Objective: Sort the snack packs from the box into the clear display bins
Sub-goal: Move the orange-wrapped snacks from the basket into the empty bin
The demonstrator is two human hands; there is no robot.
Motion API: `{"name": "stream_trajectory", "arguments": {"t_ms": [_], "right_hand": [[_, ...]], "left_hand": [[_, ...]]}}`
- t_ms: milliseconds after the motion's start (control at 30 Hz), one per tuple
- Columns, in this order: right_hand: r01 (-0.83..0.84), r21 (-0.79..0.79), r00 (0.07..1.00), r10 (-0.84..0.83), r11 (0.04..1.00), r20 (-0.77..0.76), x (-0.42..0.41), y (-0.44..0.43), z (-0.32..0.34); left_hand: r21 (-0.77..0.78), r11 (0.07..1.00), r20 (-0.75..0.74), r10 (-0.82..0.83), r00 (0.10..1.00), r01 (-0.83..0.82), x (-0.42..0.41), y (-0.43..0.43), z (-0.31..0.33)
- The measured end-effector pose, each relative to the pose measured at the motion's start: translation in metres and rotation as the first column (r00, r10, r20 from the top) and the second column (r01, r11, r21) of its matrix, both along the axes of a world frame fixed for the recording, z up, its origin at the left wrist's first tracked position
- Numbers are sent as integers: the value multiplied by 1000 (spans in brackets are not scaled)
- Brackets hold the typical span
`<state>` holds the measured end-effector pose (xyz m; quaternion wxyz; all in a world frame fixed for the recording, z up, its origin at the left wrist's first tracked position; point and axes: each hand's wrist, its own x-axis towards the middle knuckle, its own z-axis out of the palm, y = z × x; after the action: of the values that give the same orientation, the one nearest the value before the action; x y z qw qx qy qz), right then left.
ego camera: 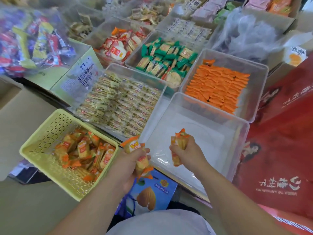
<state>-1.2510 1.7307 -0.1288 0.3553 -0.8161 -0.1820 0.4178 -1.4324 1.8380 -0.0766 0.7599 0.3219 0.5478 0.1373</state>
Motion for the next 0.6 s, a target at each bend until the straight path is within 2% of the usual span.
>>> {"name": "stream_trajectory", "arguments": {"t_ms": [67,133,233,300,433,500,600], "right_hand": [[-123,-132,982,140,984,124,10,3,-18],[-236,-244,932,290,941,219,10,13,-32],[-386,-325,821,482,863,305,-4,35,-50],[-477,-402,737,605,782,303,-13,45,-60],[-506,-414,749,624,756,223,-11,44,-74],[-530,-427,724,653,733,223,-5,37,-77],[-551,-363,733,643,752,222,3,27,-79]], "left_hand": [[12,1000,-27,28,999,-28,-7,4,-7],[32,999,-46,-15,999,16,-14,7,-11],[36,993,-72,-109,991,112,-21,8,-13],[38,994,-61,-104,993,106,-22,9,-15],[82,987,-51,-137,989,141,-20,11,-17],[91,981,-45,-166,985,169,-21,12,-15],[86,982,-53,-163,985,167,-22,15,-15]]}}
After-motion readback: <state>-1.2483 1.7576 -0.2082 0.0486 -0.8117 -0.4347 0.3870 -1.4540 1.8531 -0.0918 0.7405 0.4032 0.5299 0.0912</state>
